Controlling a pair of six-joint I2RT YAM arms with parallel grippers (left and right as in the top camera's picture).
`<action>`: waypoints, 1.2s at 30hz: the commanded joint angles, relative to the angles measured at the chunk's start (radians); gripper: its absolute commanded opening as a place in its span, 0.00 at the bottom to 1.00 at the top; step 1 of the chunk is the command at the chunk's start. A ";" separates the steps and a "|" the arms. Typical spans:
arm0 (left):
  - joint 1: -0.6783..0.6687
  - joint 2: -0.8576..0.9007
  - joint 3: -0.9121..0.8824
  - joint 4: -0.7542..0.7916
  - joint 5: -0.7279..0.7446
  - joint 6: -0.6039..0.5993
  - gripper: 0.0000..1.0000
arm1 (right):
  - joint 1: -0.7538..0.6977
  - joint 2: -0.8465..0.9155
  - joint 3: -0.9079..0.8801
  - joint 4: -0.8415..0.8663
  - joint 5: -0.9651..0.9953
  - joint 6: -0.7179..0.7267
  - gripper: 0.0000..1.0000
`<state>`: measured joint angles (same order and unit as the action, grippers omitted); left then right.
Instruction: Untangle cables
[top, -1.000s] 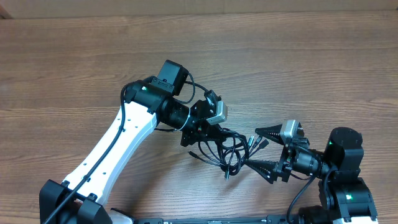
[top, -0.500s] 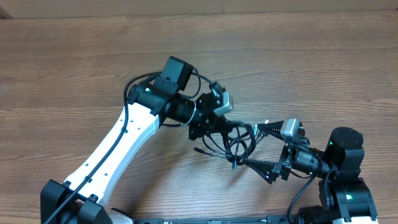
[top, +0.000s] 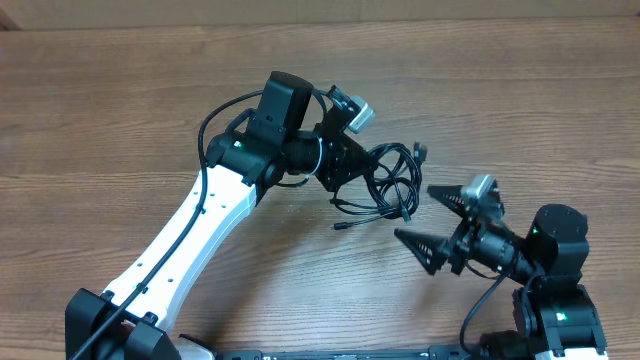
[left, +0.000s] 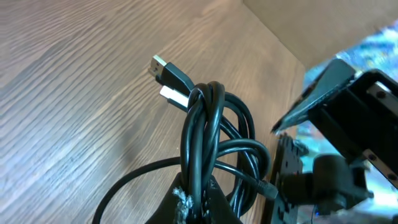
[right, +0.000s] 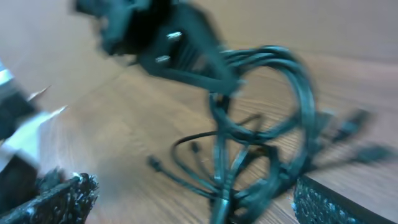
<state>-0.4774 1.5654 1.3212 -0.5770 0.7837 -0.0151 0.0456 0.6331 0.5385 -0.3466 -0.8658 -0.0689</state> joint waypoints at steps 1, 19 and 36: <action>0.000 -0.019 0.026 0.011 -0.062 -0.130 0.04 | -0.002 -0.004 0.025 0.013 0.230 0.214 1.00; 0.000 -0.019 0.026 0.060 0.127 -0.151 0.04 | -0.002 0.063 0.025 -0.029 0.469 0.403 1.00; 0.001 -0.019 0.026 0.259 0.174 -0.306 0.04 | -0.002 0.114 0.025 -0.014 0.446 0.411 1.00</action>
<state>-0.4774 1.5654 1.3212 -0.3641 0.8688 -0.2470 0.0460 0.7303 0.5385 -0.3660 -0.4194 0.3401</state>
